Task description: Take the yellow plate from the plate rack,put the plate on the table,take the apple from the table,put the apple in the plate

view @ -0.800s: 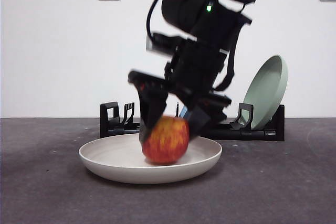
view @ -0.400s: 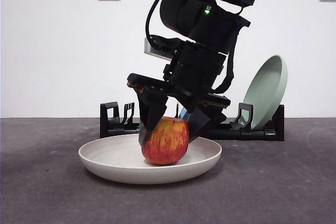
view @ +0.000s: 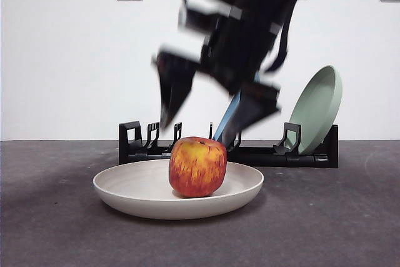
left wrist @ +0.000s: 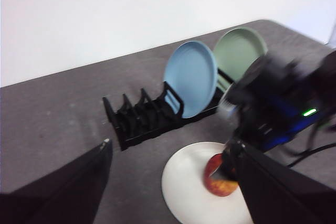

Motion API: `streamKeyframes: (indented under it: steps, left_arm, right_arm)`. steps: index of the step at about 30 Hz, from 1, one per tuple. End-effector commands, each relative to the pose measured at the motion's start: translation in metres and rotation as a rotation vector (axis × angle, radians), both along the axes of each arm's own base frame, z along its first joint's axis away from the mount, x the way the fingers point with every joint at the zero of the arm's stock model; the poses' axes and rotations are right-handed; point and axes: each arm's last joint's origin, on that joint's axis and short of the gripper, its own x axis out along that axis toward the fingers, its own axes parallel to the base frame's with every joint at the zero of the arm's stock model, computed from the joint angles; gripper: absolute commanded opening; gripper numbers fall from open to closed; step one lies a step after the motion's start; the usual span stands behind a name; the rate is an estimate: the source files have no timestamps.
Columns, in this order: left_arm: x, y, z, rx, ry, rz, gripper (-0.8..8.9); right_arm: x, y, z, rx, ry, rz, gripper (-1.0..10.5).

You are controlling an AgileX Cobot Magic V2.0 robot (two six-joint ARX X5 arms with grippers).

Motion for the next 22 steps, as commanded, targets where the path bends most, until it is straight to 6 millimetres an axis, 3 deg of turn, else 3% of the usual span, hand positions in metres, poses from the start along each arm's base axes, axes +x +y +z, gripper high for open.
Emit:
streamKeyframes:
  steps: [1, 4, 7, 11, 14, 18, 22]
  left_arm:
    - [0.006, -0.008, -0.001, 0.064, -0.023, 0.034, 3.75]
    - [0.013, -0.017, -0.003, 0.129, -0.033, 0.066, 3.72]
    - [0.022, -0.029, -0.006, 0.198, -0.048, 0.087, 3.42]
    - [0.032, -0.046, -0.009, 0.313, -0.077, 0.045, -0.29]
    - [0.038, -0.055, -0.01, 0.339, -0.091, 0.025, -0.08]
    - [0.05, -0.057, -0.011, 0.321, -0.076, 0.003, -0.08]
    - [0.069, -0.039, -0.013, 0.258, -0.022, 0.01, -0.08]
  right_arm:
    - [-0.01, -0.009, 0.032, 0.036, -0.063, 0.002, 5.3]
    - [-0.025, -0.026, 0.064, 0.046, -0.147, 0.006, 5.3]
    - [-0.043, -0.045, 0.095, 0.034, -0.259, -0.015, 4.1]
    - [-0.069, -0.072, 0.13, 0.024, -0.399, -0.078, 1.2]
    - [-0.087, -0.09, 0.148, 0.027, -0.476, -0.099, -0.2]
    - [-0.111, -0.116, 0.165, 0.057, -0.514, -0.128, -0.2]
    - [-0.127, -0.142, 0.166, 0.06, -0.524, -0.19, -0.2]
